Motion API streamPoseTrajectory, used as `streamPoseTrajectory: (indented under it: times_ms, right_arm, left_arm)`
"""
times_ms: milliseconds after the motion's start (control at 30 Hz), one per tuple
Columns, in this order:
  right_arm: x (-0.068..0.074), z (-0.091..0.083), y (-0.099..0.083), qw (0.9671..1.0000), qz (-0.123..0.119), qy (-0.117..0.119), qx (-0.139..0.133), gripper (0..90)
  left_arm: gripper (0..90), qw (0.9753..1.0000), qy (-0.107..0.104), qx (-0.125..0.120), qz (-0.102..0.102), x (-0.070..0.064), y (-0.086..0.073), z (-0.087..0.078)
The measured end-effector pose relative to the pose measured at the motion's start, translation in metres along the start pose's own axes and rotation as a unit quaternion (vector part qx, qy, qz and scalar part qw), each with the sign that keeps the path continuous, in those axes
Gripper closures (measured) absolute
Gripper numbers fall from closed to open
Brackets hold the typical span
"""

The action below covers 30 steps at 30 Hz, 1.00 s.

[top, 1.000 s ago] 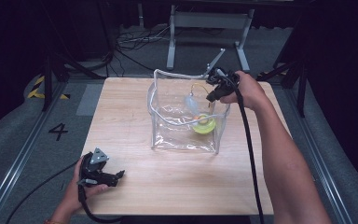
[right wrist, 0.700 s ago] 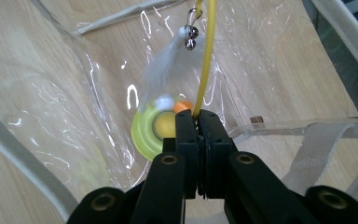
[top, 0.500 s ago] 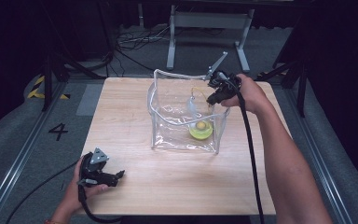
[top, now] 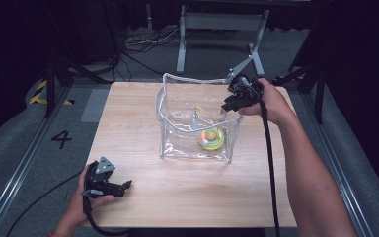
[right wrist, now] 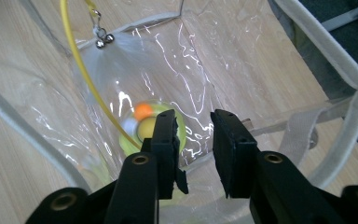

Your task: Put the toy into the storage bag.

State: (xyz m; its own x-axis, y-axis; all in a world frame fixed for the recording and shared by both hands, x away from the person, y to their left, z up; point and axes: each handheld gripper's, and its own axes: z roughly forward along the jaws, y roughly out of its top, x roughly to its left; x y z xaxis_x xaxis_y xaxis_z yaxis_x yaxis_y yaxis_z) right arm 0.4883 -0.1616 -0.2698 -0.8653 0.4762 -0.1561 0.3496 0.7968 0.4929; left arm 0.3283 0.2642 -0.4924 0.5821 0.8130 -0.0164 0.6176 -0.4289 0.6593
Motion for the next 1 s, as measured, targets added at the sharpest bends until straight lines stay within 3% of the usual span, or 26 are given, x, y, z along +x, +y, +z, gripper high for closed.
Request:
streamPoseTrajectory:
  times_ms: [467,867,1000]
  right_arm:
    - [0.004,-0.033,-0.017,0.9986,0.008,-0.039,-0.034,57.9]
    - [0.007,-0.056,-0.046,0.9937,0.032,-0.079,-0.073,36.8]
    - [0.011,-0.060,-0.058,0.9923,0.025,-0.099,-0.070,31.9]
  left_arm:
    - [1.7,1.0000,0.002,0.000,-0.002,0.000,0.000,0.000]
    - [1.3,1.0000,0.000,0.000,-0.001,0.000,0.000,0.000]
    - [1.3,1.0000,0.000,0.000,-0.001,0.000,0.000,0.000]
